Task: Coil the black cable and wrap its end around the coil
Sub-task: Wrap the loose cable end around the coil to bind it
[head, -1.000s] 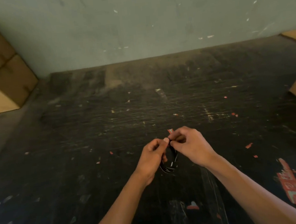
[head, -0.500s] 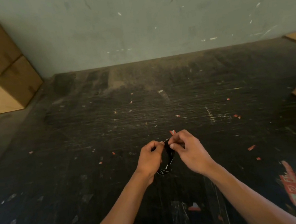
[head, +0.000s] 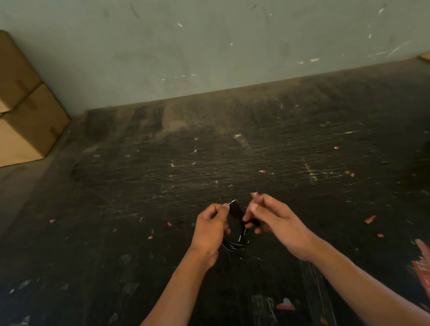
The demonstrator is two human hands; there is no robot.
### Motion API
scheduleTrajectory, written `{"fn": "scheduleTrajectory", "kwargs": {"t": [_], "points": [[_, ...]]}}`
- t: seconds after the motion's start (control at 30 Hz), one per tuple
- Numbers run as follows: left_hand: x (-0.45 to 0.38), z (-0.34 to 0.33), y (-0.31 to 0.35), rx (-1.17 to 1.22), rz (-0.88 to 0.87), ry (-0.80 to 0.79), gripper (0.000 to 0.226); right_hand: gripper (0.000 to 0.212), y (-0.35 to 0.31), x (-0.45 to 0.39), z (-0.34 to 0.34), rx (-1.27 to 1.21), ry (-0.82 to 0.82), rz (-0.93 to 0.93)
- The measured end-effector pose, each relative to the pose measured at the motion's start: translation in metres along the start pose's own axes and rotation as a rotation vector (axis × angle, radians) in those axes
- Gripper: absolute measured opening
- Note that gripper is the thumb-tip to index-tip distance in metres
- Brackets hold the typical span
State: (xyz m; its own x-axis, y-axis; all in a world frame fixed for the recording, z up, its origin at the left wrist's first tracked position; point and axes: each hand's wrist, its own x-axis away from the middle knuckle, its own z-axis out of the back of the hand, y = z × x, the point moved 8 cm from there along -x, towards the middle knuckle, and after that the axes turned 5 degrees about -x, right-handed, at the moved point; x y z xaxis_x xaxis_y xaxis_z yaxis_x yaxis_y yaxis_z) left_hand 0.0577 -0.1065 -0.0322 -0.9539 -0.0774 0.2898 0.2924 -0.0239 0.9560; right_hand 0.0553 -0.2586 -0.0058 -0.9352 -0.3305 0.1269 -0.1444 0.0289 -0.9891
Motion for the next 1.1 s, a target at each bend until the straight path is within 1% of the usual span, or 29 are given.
{"fn": "scheduleTrajectory", "kwargs": {"t": [0.07,0.17,0.27,0.37,0.43,0.53,0.6,0.73,0.9,1.0,1.1], "points": [[0.000,0.000,0.001,-0.016,-0.026,-0.014,0.023,0.027,0.013,-0.002,0.001,-0.090,0.057,-0.108],[0.001,-0.002,0.001,-0.033,-0.039,-0.031,0.023,0.019,0.027,-0.003,-0.002,-0.143,0.115,-0.207],[0.000,-0.003,0.001,-0.002,-0.037,-0.054,0.026,0.023,0.039,0.000,-0.004,-0.232,0.153,-0.310],[0.001,-0.005,0.001,0.155,-0.035,-0.112,0.026,0.020,0.043,0.002,-0.006,-0.265,0.104,-0.354],[0.000,-0.006,0.002,0.263,-0.019,-0.146,0.026,0.019,0.046,0.003,-0.002,-0.277,0.116,-0.361],[-0.002,-0.004,0.000,0.279,-0.025,-0.175,0.026,0.018,0.056,0.004,0.006,-0.257,0.164,-0.413],[-0.003,-0.001,0.000,0.192,-0.046,-0.180,0.031,0.017,0.068,0.007,0.009,-0.237,0.197,-0.489],[0.001,-0.002,0.003,-0.127,-0.093,-0.169,0.037,0.015,0.084,0.011,0.005,-0.248,0.242,-0.590],[0.003,-0.002,0.011,-0.437,-0.220,-0.128,0.028,0.015,0.087,0.012,-0.006,-0.249,0.227,-0.614],[0.004,0.000,0.012,-0.489,-0.267,-0.095,0.029,0.016,0.092,0.014,-0.009,-0.274,0.253,-0.648],[0.002,0.003,0.009,-0.554,-0.297,-0.002,0.031,0.018,0.101,0.017,-0.012,-0.371,0.323,-0.716]]}}
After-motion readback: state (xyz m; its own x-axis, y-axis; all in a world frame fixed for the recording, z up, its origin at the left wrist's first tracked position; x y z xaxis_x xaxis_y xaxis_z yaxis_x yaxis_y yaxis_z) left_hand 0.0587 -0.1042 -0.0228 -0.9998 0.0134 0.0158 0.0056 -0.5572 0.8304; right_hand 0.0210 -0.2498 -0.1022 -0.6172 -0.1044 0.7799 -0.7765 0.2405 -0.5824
